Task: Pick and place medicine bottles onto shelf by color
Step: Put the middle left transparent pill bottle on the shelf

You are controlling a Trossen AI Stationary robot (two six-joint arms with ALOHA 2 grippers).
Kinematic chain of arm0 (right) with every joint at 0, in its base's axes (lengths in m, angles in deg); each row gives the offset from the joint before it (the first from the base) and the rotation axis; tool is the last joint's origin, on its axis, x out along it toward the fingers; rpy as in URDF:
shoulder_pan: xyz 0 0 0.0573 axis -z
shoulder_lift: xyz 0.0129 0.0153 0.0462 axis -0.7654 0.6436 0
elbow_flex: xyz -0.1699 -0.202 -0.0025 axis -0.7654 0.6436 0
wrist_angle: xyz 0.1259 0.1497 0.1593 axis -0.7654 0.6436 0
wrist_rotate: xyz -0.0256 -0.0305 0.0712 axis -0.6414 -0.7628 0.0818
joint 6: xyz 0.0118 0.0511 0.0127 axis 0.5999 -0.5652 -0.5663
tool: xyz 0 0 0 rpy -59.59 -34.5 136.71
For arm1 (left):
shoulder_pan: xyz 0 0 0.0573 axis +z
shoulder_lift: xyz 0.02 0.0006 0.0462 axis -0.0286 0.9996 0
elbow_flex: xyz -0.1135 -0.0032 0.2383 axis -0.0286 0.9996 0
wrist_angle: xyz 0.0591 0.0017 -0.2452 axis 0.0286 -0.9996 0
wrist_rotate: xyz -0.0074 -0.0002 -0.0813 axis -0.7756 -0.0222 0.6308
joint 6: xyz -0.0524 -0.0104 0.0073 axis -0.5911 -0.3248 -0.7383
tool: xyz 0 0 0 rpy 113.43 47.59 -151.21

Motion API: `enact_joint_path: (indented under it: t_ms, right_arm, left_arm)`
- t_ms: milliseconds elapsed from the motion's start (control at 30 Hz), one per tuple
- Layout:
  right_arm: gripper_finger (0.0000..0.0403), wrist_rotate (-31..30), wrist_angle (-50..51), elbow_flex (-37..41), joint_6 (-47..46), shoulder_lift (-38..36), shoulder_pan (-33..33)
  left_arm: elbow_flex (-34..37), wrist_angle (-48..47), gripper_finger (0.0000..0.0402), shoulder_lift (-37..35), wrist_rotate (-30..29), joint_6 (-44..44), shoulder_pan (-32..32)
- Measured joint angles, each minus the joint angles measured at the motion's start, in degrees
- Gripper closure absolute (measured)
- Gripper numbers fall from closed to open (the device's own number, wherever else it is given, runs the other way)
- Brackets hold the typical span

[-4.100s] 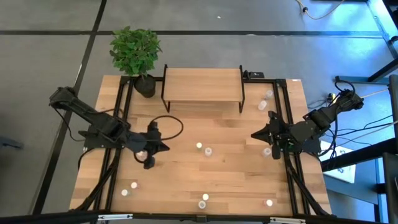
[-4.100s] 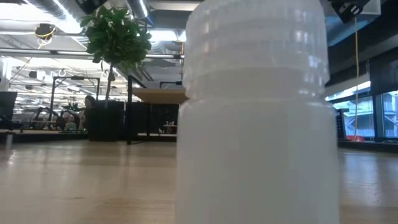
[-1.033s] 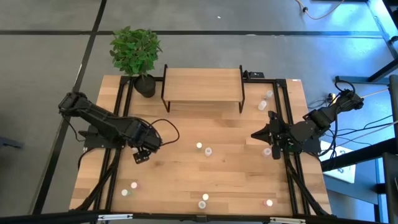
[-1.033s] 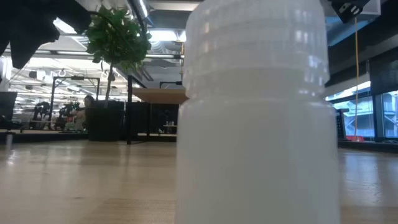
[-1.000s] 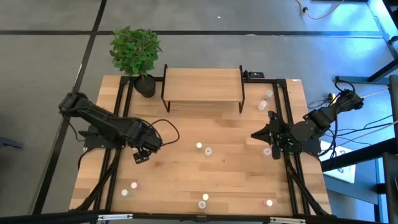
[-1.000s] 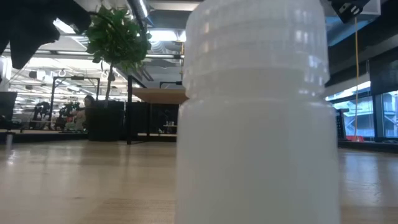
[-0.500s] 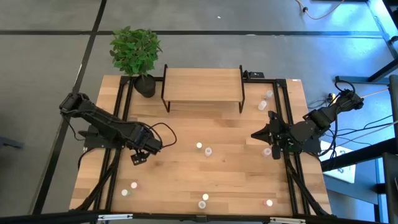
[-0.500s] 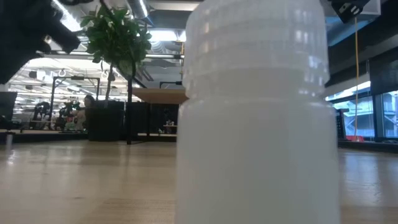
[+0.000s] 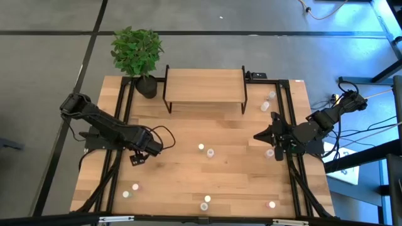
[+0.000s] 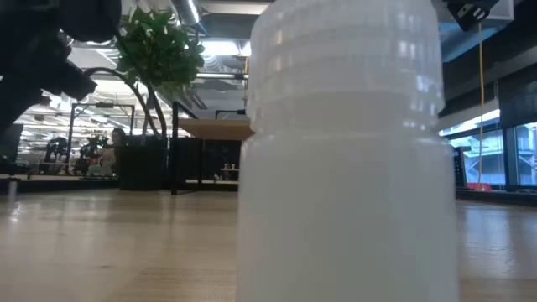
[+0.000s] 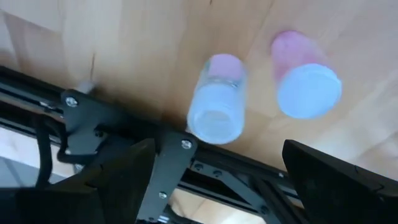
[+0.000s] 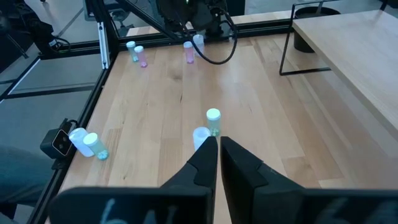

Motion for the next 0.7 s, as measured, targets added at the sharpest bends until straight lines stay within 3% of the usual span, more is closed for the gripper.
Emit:
enact_joint_path:
  t_ms: [700]
  right_arm:
    - [0.0379,0.0,0.0,0.0,-0.02,0.0,0.0]
  left_arm:
    - [3.7,6.61,0.006,0.02,-0.07,4.95,4.79]
